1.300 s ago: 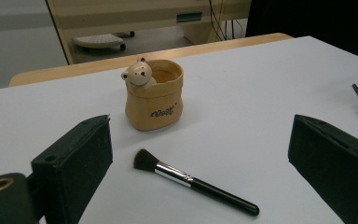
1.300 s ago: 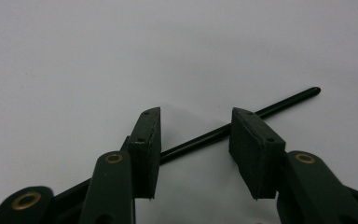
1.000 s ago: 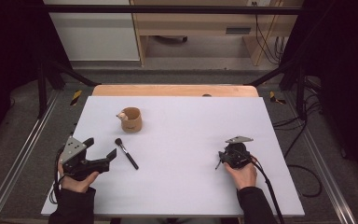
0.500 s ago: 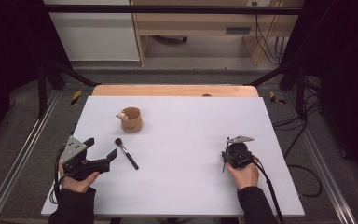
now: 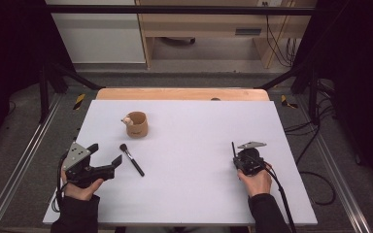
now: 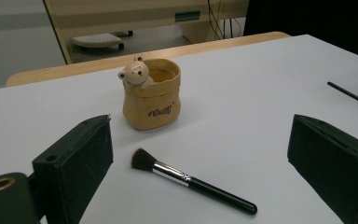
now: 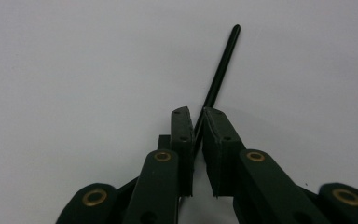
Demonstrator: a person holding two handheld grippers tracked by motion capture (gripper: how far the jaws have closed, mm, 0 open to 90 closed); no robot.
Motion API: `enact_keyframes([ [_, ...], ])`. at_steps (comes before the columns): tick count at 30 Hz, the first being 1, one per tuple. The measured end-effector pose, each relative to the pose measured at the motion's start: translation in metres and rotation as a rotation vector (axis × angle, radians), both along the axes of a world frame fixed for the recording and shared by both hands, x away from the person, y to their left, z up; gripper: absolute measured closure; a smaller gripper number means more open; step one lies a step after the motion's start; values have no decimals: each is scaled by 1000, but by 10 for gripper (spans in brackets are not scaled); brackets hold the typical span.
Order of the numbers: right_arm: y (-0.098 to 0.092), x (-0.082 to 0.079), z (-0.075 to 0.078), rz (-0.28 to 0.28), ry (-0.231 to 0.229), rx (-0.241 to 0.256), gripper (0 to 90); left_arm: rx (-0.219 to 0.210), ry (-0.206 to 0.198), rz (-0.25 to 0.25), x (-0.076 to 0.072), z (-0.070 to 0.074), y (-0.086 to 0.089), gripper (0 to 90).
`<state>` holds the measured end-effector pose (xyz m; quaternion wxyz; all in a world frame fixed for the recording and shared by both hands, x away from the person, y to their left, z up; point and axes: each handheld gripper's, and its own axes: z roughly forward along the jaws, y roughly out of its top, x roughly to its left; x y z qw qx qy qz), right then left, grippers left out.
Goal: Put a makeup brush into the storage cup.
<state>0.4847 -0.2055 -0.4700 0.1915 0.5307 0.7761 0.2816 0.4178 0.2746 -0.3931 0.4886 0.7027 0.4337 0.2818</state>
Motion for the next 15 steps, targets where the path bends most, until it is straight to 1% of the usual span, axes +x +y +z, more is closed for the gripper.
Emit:
enact_keyframes([
  [4,-5,0,0,6,-3,-12,843,1,1,-1,0,0,0,61],
  [5,-6,-1,0,-4,2,-5,842,1,1,-1,0,0,0,61],
  [6,-7,0,0,3,-1,-7,827,1,1,-1,0,0,0,61],
  [9,-9,1,0,-7,-10,-14,759,-2,0,-1,0,0,0,62],
  [12,-10,3,2,-16,-25,-6,724,-3,0,0,1,0,0,62],
  [14,-10,8,2,-19,-29,2,706,2,4,-1,1,-1,0,62],
  [15,-10,11,2,-12,-31,12,703,2,5,0,1,-1,0,63],
])
